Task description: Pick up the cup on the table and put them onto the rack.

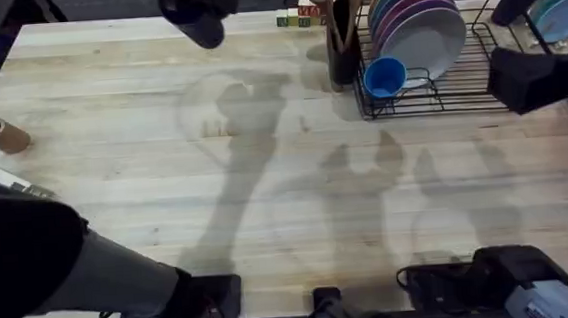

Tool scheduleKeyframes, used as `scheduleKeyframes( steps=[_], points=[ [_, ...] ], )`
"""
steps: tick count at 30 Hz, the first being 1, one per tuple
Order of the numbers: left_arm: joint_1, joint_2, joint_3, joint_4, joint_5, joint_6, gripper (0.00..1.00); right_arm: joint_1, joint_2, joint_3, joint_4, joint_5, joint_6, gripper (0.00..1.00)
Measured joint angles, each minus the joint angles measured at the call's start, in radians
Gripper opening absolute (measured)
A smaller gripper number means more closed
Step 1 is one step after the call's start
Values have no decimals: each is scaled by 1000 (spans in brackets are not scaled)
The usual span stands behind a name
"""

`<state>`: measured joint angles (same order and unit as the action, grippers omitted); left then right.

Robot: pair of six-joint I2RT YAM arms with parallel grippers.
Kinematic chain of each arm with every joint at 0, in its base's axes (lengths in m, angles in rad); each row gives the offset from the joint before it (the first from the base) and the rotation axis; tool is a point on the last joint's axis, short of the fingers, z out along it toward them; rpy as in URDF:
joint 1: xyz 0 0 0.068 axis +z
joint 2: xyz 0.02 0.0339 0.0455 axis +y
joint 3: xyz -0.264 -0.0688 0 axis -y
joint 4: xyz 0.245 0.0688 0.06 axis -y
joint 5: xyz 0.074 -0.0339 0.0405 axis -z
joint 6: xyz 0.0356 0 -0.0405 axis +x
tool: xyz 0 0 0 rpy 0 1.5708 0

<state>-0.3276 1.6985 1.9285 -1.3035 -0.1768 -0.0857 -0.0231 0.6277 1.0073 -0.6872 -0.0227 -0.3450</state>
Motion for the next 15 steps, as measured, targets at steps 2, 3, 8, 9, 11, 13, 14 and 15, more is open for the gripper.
scheduleKeyframes(
  steps=[2, 3, 8, 9, 11, 13, 14, 15],
  points=[
    [-22, -1, 0, -5, 0, 3, 41, 0, 0, 0, 0, 0, 0, 996],
    [-32, -4, 0, -7, 0, 4, 41, 0, 0, 0, 0, 0, 0, 996],
    [-56, -44, -18, -4, 0, 12, 41, 0, 0, 0, 0, 0, 0, 996],
    [-57, -58, -29, 1, 0, 16, 41, 0, 0, 0, 0, 0, 0, 996],
    [-60, -91, -63, 23, 0, 23, 41, 0, 0, 0, 0, 0, 0, 996],
    [-60, -169, -162, 82, -1, 36, 41, 0, 0, 0, 0, 0, 0, 996],
    [-60, -192, -193, 97, -1, 41, 41, 0, 0, 0, 0, 0, 0, 996],
    [-60, -209, -215, 108, -1, 44, 41, 0, 0, 0, 0, 0, 0, 996]
  ],
)
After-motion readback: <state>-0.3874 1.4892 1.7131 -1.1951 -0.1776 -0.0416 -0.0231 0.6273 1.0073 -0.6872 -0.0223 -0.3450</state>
